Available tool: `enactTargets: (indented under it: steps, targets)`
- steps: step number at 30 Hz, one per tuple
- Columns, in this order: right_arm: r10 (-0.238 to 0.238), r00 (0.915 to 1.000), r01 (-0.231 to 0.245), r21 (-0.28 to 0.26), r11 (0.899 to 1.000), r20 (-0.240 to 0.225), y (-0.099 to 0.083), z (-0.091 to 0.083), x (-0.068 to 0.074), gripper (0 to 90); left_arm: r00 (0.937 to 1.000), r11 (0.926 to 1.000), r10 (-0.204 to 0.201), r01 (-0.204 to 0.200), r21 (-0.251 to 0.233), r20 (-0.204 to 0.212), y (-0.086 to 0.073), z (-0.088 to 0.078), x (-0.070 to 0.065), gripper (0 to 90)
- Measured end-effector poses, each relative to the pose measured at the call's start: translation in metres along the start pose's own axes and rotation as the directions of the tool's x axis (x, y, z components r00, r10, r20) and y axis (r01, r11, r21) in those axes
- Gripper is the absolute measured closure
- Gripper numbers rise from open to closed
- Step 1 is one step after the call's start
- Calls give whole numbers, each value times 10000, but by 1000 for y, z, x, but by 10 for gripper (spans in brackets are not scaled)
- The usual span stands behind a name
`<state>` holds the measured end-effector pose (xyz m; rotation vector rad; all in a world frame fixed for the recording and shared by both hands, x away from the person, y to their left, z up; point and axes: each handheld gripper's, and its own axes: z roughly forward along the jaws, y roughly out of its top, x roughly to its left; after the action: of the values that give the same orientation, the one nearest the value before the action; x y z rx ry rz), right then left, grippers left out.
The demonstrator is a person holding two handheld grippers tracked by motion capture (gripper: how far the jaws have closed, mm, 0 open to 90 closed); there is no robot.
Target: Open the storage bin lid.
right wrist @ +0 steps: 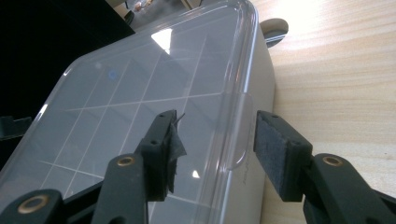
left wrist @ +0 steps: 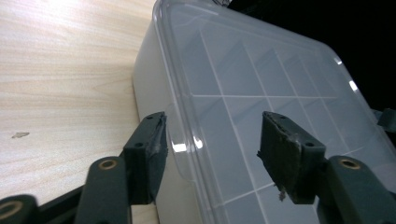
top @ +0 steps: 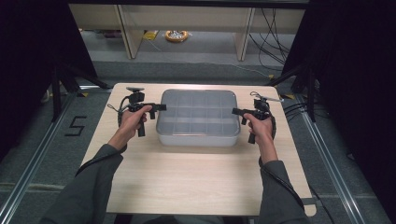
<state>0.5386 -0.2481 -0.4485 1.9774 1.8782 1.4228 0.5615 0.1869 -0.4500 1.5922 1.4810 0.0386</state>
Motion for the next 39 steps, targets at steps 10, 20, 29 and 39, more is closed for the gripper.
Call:
enactTargets:
  steps: [10,20,29,39]
  targets:
    - [720,9972,-717,203,9972,-182,-3,7,0,522,9998,9997,19,-15,238,-196,-1,8,3,533]
    - [-85,10000,84,-731,9973,-16,-5,6,-8,611,9995,10000,17,-15,66,-326,-2,7,0,554]
    - [662,9977,-670,-1047,9922,-110,-6,-5,2,654,9984,9997,232,-237,-91,-524,1,0,-8,562]
    - [738,9970,-762,-1423,9869,-223,-3,-13,9,676,9987,9982,156,-184,-577,-490,8,-14,-18,614]
